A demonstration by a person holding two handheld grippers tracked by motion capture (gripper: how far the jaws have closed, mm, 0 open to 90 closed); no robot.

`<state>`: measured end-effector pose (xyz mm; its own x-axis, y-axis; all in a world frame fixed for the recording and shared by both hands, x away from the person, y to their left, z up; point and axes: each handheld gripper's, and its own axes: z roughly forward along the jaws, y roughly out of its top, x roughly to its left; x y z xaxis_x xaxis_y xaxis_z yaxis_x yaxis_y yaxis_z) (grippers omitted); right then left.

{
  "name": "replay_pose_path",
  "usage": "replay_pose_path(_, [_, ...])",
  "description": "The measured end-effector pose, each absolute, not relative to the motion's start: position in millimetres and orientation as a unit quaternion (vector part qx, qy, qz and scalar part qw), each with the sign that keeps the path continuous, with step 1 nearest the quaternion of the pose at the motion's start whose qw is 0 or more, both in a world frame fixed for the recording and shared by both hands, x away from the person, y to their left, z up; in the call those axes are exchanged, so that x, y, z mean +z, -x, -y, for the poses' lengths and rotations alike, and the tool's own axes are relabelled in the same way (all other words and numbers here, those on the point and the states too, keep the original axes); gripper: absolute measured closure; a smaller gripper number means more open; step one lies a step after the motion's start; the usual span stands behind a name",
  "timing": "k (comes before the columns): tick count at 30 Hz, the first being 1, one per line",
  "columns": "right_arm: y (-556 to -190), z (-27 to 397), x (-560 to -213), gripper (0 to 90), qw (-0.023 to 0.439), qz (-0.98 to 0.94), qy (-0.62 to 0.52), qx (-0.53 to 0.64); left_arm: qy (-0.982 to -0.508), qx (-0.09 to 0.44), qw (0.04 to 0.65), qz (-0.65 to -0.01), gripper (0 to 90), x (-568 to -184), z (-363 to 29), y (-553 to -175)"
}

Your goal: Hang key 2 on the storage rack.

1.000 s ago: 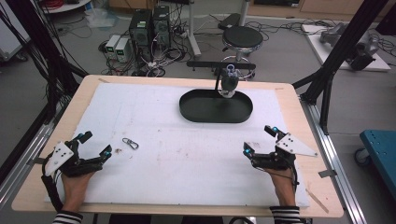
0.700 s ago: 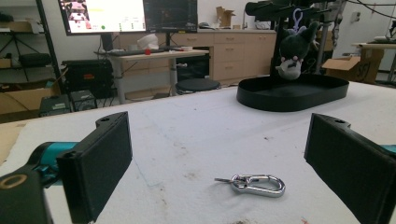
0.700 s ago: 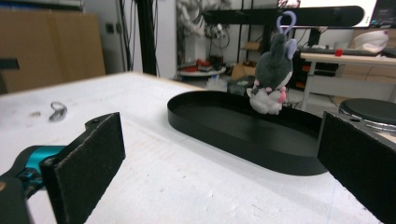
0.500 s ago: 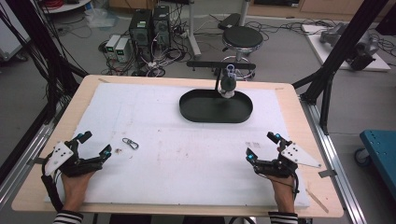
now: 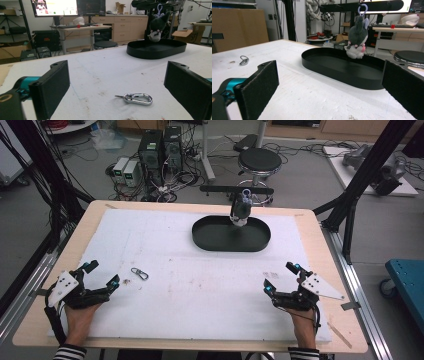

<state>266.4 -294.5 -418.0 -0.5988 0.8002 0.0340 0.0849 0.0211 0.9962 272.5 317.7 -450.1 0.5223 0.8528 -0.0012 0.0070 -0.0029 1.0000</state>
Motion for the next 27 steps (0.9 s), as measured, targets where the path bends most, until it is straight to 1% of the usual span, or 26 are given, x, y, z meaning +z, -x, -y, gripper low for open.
replay_pose_path(3, [-268, 296, -418, 0.7, 0.297, -0.65, -0.335, 0.613, -0.618, 0.343, 0.619, -0.342, 6.4, -443, -317, -274])
replay_pose_path(8, [-268, 295, -418, 0.7, 0.292, -0.651, -0.338, 0.614, -0.639, 0.332, 0.61, -0.33, 6.4, -427, -313, -280])
replay_pose_path(12, [-267, 295, -418, 0.7, 0.291, -0.651, -0.338, 0.614, -0.676, 0.335, 0.579, -0.309, 6.4, -415, -310, -283])
replay_pose_path(16, [-267, 295, -419, 0.7, 0.292, -0.651, -0.338, 0.614, -0.71, 0.321, 0.553, -0.294, 6.4, -407, -306, -289])
replay_pose_path(19, [-267, 295, -419, 0.7, 0.29, -0.652, -0.34, 0.613, -0.728, 0.317, 0.538, -0.284, 6.4, -402, -304, -293])
replay_pose_path(27, [-268, 296, -419, 0.7, 0.294, -0.65, -0.338, 0.613, -0.778, 0.284, 0.492, -0.269, 6.4, -392, -299, -309])
